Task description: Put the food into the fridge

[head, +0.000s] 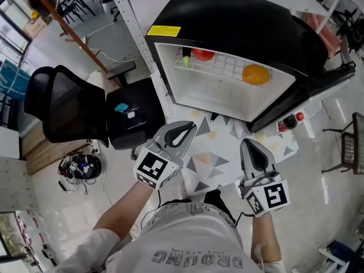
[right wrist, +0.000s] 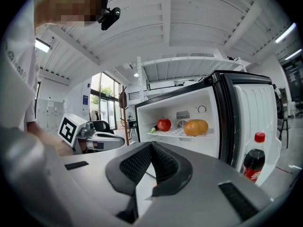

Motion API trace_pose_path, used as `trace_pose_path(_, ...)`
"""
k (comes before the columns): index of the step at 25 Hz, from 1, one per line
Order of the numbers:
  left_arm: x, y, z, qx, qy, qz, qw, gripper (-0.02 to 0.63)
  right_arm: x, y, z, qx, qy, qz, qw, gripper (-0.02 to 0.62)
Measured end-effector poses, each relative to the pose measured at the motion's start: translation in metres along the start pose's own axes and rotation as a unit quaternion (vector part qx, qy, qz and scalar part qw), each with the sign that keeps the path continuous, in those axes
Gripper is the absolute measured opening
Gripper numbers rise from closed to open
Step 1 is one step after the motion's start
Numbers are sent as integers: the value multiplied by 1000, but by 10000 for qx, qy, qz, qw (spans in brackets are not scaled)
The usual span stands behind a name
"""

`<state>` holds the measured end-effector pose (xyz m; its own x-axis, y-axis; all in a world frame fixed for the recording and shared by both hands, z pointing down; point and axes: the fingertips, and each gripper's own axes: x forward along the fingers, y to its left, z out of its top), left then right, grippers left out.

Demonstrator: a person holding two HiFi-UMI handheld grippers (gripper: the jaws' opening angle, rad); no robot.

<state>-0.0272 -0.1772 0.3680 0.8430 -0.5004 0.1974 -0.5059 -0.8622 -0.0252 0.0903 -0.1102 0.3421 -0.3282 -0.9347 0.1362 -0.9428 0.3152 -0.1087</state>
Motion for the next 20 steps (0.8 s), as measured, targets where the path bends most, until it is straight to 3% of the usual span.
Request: trace_pose_path(20, -4, -4, 12, -79, -236, -114, 9996, 6, 12, -6, 0, -112, 28, -99, 9999, 2)
